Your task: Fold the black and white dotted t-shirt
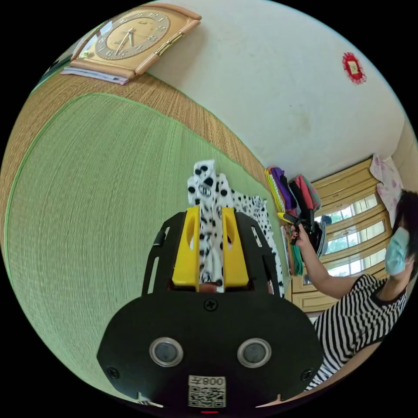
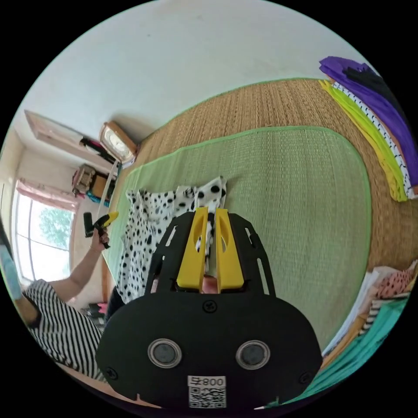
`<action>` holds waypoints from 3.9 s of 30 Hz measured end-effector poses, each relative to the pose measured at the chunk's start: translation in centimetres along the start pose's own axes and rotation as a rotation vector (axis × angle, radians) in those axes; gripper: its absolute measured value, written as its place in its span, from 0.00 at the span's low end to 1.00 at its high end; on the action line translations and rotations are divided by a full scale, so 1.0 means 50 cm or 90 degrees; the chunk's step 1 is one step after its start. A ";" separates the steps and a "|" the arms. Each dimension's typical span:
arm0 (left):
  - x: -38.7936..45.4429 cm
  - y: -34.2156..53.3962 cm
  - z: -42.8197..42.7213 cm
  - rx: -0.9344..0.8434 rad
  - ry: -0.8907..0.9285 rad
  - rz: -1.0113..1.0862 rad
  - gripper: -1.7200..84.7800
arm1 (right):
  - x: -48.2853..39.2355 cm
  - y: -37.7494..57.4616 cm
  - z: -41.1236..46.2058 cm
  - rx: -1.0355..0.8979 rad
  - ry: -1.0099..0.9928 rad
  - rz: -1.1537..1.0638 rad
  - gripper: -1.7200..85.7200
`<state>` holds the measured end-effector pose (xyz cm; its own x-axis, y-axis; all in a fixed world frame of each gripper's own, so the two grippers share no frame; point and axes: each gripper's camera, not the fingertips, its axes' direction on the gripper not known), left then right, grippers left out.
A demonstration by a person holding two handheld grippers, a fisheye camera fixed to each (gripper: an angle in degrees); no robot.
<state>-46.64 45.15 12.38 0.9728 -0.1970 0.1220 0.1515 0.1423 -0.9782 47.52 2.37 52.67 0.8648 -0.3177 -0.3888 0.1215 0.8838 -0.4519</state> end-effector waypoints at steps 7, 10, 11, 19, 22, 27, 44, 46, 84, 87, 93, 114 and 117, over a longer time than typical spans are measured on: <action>-0.003 0.096 0.039 -0.091 -0.047 -0.040 0.11 | -0.086 0.161 0.056 -0.124 0.112 -0.063 0.08; 0.004 0.094 0.062 -0.083 -0.052 -0.047 0.10 | -0.099 0.169 0.085 -0.129 0.132 -0.055 0.08; 0.010 0.089 0.072 -0.087 -0.054 -0.045 0.10 | -0.101 0.164 0.098 -0.133 0.134 -0.049 0.08; 0.063 0.069 0.103 -0.089 -0.106 -0.020 0.04 | -0.121 0.150 0.132 -0.136 0.144 -0.035 0.04; 0.076 0.067 0.098 -0.064 -0.116 -0.015 0.04 | -0.120 0.152 0.118 -0.110 0.155 -0.021 0.03; 0.076 0.074 0.132 -0.046 -0.100 -0.064 0.06 | -0.094 0.148 0.143 -0.104 0.106 0.030 0.03; 0.504 -0.058 0.543 -0.241 -0.129 0.517 0.11 | -0.460 -0.020 0.355 -0.107 0.081 -0.449 0.08; 0.529 -0.065 0.589 -0.277 -0.161 0.570 0.11 | -0.497 -0.028 0.401 -0.136 0.114 -0.527 0.09; 0.604 -0.352 0.918 -0.497 -0.016 0.605 0.07 | -0.490 -0.315 0.567 -0.391 -0.088 -0.552 0.03; 0.606 -0.359 0.937 -0.522 -0.010 0.616 0.05 | -0.489 -0.321 0.567 -0.405 -0.094 -0.549 0.03; 0.557 -0.423 0.970 -0.596 0.090 0.497 0.04 | -0.485 -0.334 0.569 -0.420 -0.091 -0.532 0.04; 0.414 -0.423 0.807 -0.333 -0.082 0.390 0.04 | -0.386 -0.185 0.479 -0.167 0.114 -0.369 0.02; 0.398 -0.429 0.776 -0.260 -0.130 0.360 0.03 | -0.372 -0.179 0.469 -0.149 0.101 -0.350 0.02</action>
<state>-23.72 75.84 42.30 0.9024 -0.0101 -0.4308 -0.4229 -0.2128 -0.8809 41.77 8.41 82.76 0.6206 -0.7685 -0.1557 0.4028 0.4829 -0.7775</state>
